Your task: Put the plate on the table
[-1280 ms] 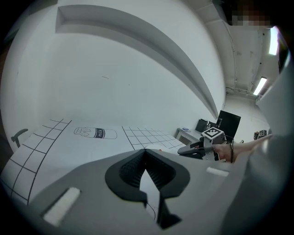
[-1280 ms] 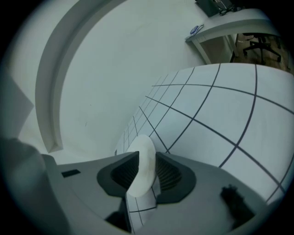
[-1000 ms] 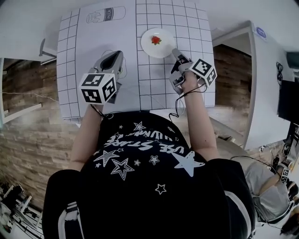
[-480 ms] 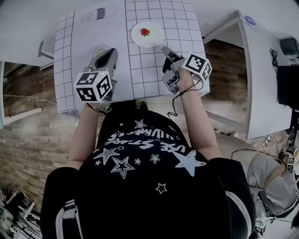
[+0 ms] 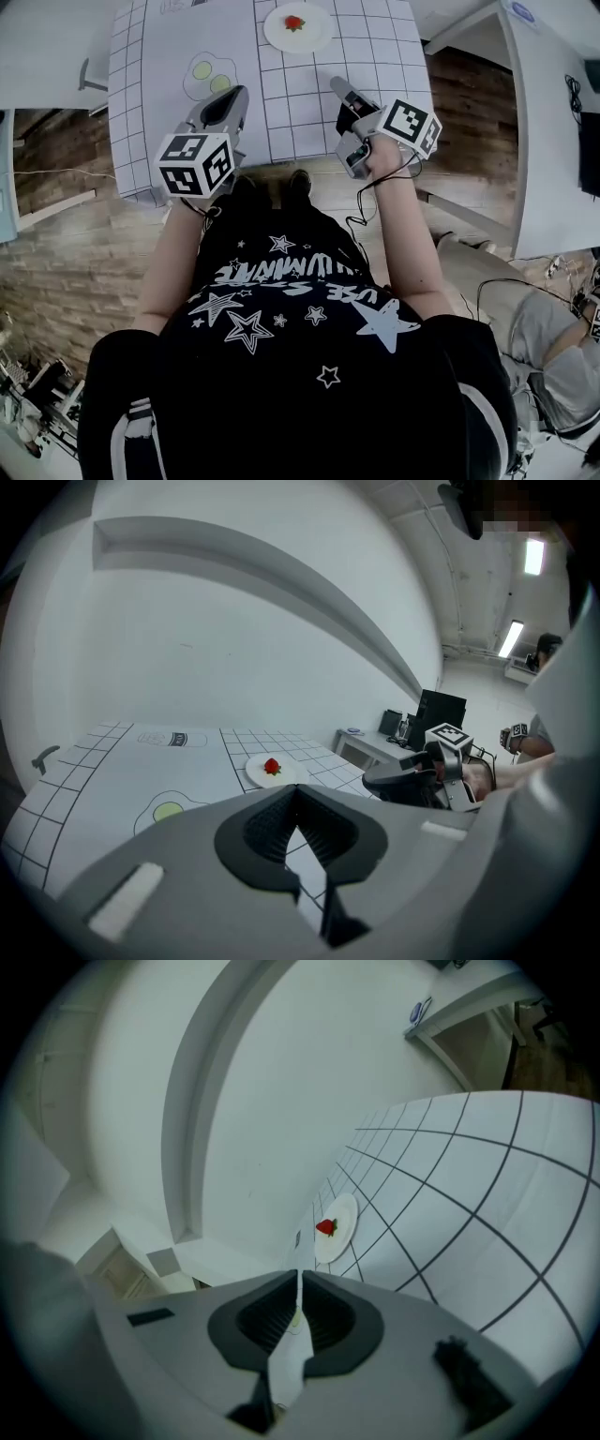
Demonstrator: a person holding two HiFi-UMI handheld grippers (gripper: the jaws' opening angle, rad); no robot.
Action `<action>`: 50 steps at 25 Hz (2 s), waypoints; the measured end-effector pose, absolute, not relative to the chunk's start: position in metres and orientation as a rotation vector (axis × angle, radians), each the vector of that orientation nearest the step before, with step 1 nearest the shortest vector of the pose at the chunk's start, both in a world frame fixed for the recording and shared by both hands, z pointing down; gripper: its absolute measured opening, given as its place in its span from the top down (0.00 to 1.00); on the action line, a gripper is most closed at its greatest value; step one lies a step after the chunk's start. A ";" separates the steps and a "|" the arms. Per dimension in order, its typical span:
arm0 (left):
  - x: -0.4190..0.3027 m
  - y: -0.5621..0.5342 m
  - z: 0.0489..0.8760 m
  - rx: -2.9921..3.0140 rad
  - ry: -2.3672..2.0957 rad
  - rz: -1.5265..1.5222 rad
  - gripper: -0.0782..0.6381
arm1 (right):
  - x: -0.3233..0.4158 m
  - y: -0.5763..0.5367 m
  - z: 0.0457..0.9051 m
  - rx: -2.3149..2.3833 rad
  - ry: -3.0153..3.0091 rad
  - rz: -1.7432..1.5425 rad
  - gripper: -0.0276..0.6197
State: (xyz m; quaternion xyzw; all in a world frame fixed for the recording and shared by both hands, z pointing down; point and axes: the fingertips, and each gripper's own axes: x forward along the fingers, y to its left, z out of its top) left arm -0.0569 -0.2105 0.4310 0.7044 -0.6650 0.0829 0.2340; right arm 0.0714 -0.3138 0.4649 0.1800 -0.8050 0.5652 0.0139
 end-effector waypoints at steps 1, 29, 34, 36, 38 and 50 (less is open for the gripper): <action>-0.053 -0.209 0.432 1.944 -1.815 0.232 0.88 | 0.074 -0.310 0.466 0.564 -2.509 1.756 0.92; -0.136 -0.031 0.400 2.087 -1.775 0.047 0.88 | -0.007 -0.132 0.424 0.695 -2.636 1.573 0.92; -0.139 -0.013 0.397 2.162 -1.707 0.014 0.88 | 0.002 -0.104 0.410 0.815 -2.692 1.530 0.92; -0.139 -0.007 0.393 2.196 -1.684 0.009 0.88 | 0.007 -0.089 0.406 0.863 -2.698 1.521 0.92; -0.135 -0.001 0.388 2.238 -1.654 0.003 0.88 | 0.014 -0.074 0.403 0.918 -2.699 1.519 0.92; -0.092 0.039 0.410 2.338 -1.420 0.048 0.88 | 0.080 0.002 0.417 1.236 -2.604 1.594 0.92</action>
